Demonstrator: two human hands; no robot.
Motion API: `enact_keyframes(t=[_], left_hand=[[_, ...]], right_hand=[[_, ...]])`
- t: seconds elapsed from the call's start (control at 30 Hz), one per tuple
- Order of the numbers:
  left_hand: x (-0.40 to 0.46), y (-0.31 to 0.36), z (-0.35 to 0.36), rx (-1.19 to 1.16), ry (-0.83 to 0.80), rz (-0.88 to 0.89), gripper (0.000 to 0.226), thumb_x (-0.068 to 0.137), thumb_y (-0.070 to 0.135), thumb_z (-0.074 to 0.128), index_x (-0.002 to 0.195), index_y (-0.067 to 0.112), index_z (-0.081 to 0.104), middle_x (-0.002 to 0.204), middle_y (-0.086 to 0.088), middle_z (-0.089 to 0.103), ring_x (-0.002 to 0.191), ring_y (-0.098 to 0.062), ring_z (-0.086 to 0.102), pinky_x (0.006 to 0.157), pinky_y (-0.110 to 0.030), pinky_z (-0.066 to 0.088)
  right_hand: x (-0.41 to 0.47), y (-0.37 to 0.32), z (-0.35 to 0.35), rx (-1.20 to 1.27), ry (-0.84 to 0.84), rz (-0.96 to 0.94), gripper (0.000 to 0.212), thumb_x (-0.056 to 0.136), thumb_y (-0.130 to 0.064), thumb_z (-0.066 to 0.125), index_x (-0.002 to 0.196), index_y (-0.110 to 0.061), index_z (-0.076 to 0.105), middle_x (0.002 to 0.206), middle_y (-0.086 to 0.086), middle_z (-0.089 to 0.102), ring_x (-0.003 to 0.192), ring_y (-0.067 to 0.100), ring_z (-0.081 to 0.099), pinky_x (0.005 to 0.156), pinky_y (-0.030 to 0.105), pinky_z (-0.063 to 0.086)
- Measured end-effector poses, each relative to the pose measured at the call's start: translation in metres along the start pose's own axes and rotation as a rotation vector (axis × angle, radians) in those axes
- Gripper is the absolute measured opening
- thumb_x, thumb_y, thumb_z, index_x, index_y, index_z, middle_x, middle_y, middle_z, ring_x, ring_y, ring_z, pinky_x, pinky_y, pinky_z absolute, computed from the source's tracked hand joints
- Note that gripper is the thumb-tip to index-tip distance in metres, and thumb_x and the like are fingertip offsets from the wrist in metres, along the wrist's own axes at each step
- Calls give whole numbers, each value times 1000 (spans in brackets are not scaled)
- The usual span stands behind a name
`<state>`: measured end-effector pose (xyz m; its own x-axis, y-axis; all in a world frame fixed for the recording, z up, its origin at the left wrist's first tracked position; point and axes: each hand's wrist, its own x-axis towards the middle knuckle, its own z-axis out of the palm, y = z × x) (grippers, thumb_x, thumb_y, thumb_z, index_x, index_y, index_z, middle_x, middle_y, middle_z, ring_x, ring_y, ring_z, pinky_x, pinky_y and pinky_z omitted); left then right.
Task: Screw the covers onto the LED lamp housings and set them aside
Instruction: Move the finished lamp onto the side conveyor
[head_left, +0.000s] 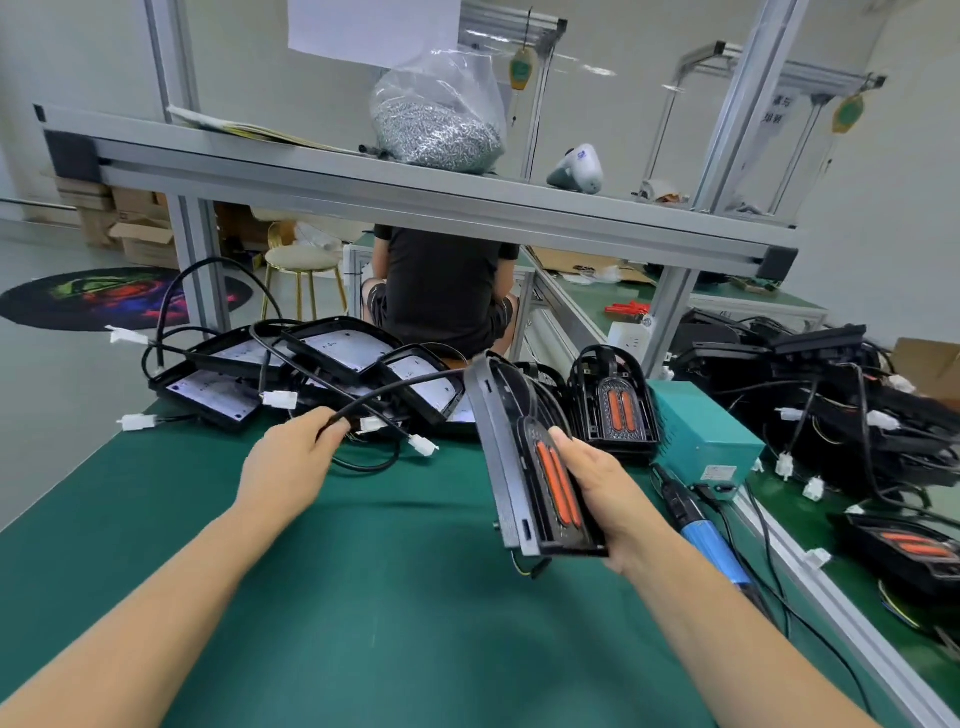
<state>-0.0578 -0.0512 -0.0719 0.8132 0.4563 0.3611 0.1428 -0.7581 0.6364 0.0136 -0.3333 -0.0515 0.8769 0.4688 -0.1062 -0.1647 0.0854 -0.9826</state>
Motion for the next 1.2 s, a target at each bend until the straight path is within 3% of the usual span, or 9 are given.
enact_keyframes(t=[0.17, 0.3, 0.4, 0.53, 0.77, 0.87, 0.97, 1.07, 1.2], left_hand=[[-8, 23, -2, -984, -235, -380, 13, 98, 11, 46, 96, 4, 57, 49, 5, 33, 34, -4, 20, 33, -13, 15], [-14, 50, -1, -1559, -295, -559, 13, 98, 5, 39, 92, 5, 51, 60, 1, 44, 35, -2, 28, 32, -11, 22], [-20, 66, 4, -1731, -243, -587, 19, 97, -2, 33, 89, 3, 50, 71, -1, 46, 39, -3, 33, 36, -12, 28], [-24, 81, 13, -1774, -186, -613, 26, 97, -6, 30, 95, 2, 54, 80, -2, 52, 46, -5, 43, 42, -12, 37], [-35, 96, 25, -1595, -168, -648, 34, 99, 1, 41, 129, 11, 51, 116, -1, 63, 87, -14, 62, 72, -28, 52], [-41, 107, 20, -1499, -220, -587, 33, 98, 15, 47, 128, 28, 49, 112, 6, 67, 86, -13, 64, 58, -28, 52], [-48, 113, 17, -1415, -330, -504, 35, 96, 31, 51, 131, 31, 48, 113, 7, 68, 72, -11, 66, 46, -22, 48], [-50, 112, 18, -1325, -404, -421, 54, 91, 18, 58, 141, 28, 40, 129, 3, 61, 93, -13, 64, 56, -25, 52], [-49, 111, 21, -1353, -392, -437, 67, 90, -3, 52, 146, 27, 32, 138, 2, 52, 117, -17, 58, 60, -27, 53]], right_hand=[[5, 7, 7, 139, 79, 49, 40, 88, -42, 63, 106, -6, 69, 90, 17, 72, 69, 27, 71, 61, 38, 60], [4, 10, 17, 234, 159, 101, 45, 95, -36, 60, 116, 3, 66, 97, 27, 68, 58, 31, 67, 48, 38, 57], [3, 13, 20, 230, 205, 104, 45, 96, -32, 59, 121, 5, 62, 111, 32, 66, 73, 35, 65, 61, 50, 60], [1, 16, 21, 176, 263, 128, 41, 97, -29, 59, 120, 4, 62, 111, 29, 67, 84, 36, 65, 81, 65, 53], [4, 21, 20, 152, 348, 150, 33, 98, -27, 58, 109, 3, 65, 97, 25, 72, 77, 36, 70, 73, 61, 57], [6, 21, 23, 134, 352, 172, 28, 99, -27, 56, 103, 0, 66, 88, 19, 74, 65, 29, 72, 63, 52, 60], [4, 22, 24, 40, 375, 189, 34, 98, -29, 57, 109, 3, 63, 90, 17, 74, 65, 27, 69, 66, 46, 60], [1, 20, 24, -8, 356, 200, 34, 98, -28, 56, 113, 2, 63, 93, 17, 75, 66, 26, 70, 66, 42, 60], [-7, 18, 20, -16, 309, 165, 27, 99, -22, 52, 113, -2, 63, 99, 13, 74, 78, 26, 68, 83, 45, 55]])
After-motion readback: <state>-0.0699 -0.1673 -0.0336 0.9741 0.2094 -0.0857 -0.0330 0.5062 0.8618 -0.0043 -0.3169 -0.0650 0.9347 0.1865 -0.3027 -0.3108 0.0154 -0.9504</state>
